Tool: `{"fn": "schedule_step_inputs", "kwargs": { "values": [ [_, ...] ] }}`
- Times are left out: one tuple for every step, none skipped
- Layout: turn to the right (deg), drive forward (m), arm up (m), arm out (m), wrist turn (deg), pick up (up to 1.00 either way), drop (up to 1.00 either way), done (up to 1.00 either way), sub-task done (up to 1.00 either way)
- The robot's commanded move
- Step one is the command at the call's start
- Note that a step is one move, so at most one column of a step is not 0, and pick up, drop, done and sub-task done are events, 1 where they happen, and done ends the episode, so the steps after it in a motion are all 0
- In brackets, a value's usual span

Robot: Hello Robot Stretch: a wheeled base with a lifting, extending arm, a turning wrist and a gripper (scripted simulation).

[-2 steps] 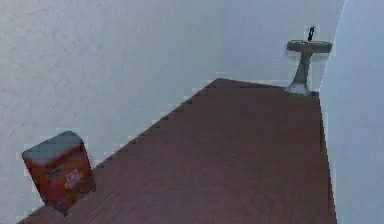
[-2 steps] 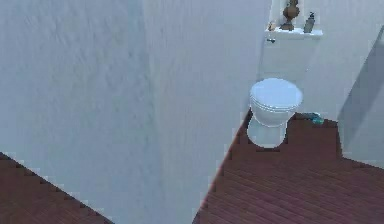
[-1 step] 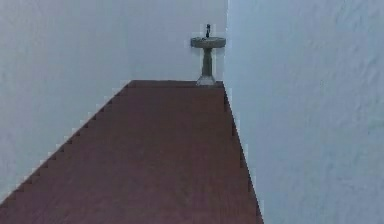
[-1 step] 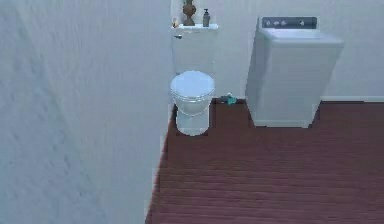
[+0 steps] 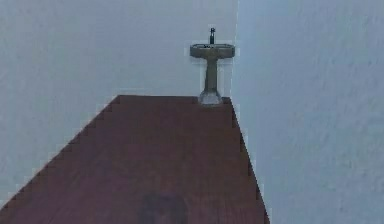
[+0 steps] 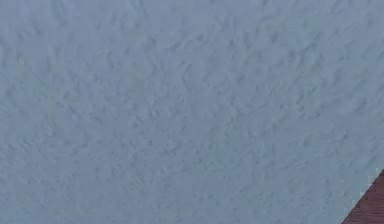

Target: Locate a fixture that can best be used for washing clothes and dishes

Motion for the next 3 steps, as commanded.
{"fn": "schedule_step_inputs", "kwargs": {
  "values": [
    [3.0, 0.0, 0.0, 0.0, 0.0, 0.0, 0.0, 0.0, 0.0],
    [0.0, 1.0, 0.0, 0.0, 0.0, 0.0, 0.0, 0.0, 0.0],
    [0.0, 1.0, 0.0, 0.0, 0.0, 0.0, 0.0, 0.0, 0.0]
  ]
}}
